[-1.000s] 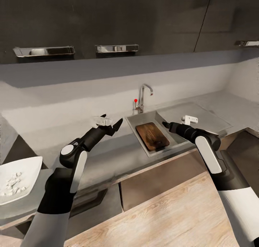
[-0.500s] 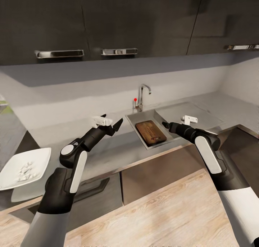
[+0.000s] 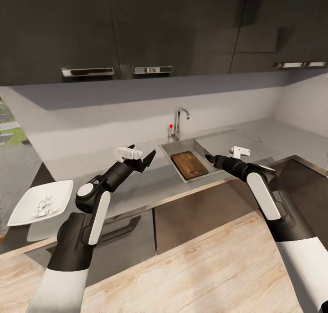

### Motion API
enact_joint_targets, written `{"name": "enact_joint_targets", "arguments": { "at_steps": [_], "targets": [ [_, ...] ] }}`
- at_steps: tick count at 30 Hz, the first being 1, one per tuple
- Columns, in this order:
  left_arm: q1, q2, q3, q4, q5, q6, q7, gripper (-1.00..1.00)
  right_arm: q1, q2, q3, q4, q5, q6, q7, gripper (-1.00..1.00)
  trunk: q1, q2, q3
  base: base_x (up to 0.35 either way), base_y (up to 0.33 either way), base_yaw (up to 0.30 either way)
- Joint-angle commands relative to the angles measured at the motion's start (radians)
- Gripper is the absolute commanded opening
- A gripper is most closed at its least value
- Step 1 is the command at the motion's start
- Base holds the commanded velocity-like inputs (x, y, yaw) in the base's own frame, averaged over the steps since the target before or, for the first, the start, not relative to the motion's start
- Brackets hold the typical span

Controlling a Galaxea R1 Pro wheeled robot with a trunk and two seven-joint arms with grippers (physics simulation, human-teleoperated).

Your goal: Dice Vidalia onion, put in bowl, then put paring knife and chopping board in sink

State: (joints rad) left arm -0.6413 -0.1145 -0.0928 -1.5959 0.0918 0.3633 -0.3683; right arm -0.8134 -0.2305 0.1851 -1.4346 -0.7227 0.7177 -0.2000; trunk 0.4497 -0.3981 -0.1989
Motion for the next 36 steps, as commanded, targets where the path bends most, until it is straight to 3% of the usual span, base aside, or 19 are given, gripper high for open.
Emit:
{"name": "enact_joint_targets", "arguments": {
  "at_steps": [1,8,13,18,20,21,22,26,30,31,33,36],
  "targets": [
    [-0.001,-0.001,0.001,-0.001,0.009,0.009,-0.001,1.00,-0.001,-0.001,0.002,-0.001,-0.011,0.002,-0.010,1.00,0.000,-0.002,0.000,-0.191,0.000,0.000],
    [-0.001,-0.001,-0.003,-0.001,0.009,0.010,0.000,1.00,0.000,-0.001,0.003,-0.001,-0.011,0.002,-0.010,1.00,0.000,-0.002,0.011,-0.056,0.000,0.000],
    [0.008,-0.001,-0.061,-0.001,0.009,0.013,0.003,1.00,0.026,-0.001,0.007,-0.007,-0.012,0.003,-0.010,1.00,0.000,-0.002,0.019,-0.002,0.000,0.000],
    [0.075,-0.005,-0.146,-0.001,0.009,0.013,0.035,1.00,0.135,-0.006,0.007,-0.020,-0.012,-0.001,-0.010,1.00,0.000,-0.002,0.027,0.000,0.000,0.000],
    [0.130,-0.005,-0.159,-0.001,0.009,0.014,0.079,1.00,0.188,-0.036,0.007,-0.022,-0.012,-0.007,-0.010,1.00,0.000,-0.002,0.031,0.000,0.000,0.000],
    [0.168,-0.005,-0.164,-0.001,0.009,0.014,0.113,1.00,0.224,-0.074,0.007,-0.022,-0.012,-0.021,-0.010,1.00,0.000,-0.002,0.032,0.000,0.000,0.000],
    [0.189,-0.005,-0.168,-0.001,0.009,0.014,0.129,1.00,0.247,-0.095,0.007,-0.023,-0.012,-0.040,-0.009,1.00,0.000,-0.002,0.034,0.000,0.000,0.000],
    [0.284,0.001,-0.180,-0.001,0.009,0.015,0.152,1.00,0.339,-0.129,0.006,-0.023,-0.010,-0.099,0.005,1.00,0.000,-0.002,0.041,0.000,0.000,0.000],
    [0.368,0.037,-0.180,0.000,0.009,0.014,0.156,1.00,0.417,-0.138,0.005,-0.020,-0.004,-0.111,0.009,1.00,0.000,-0.002,0.047,0.000,0.000,0.000],
    [0.398,0.069,-0.180,0.001,0.010,0.013,0.156,1.00,0.446,-0.139,0.004,-0.018,-0.003,-0.113,0.009,1.00,0.000,-0.002,0.049,0.000,0.000,0.000],
    [0.432,0.102,-0.180,0.002,0.011,0.011,0.156,1.00,0.476,-0.140,0.004,-0.010,-0.002,-0.114,0.009,1.00,0.000,-0.002,0.052,0.000,0.000,0.000],
    [0.485,0.138,-0.178,0.005,0.013,0.009,0.157,1.00,0.521,-0.140,0.004,0.028,-0.002,-0.118,0.011,1.00,0.000,-0.002,0.057,0.000,0.000,0.000]
  ]
}}
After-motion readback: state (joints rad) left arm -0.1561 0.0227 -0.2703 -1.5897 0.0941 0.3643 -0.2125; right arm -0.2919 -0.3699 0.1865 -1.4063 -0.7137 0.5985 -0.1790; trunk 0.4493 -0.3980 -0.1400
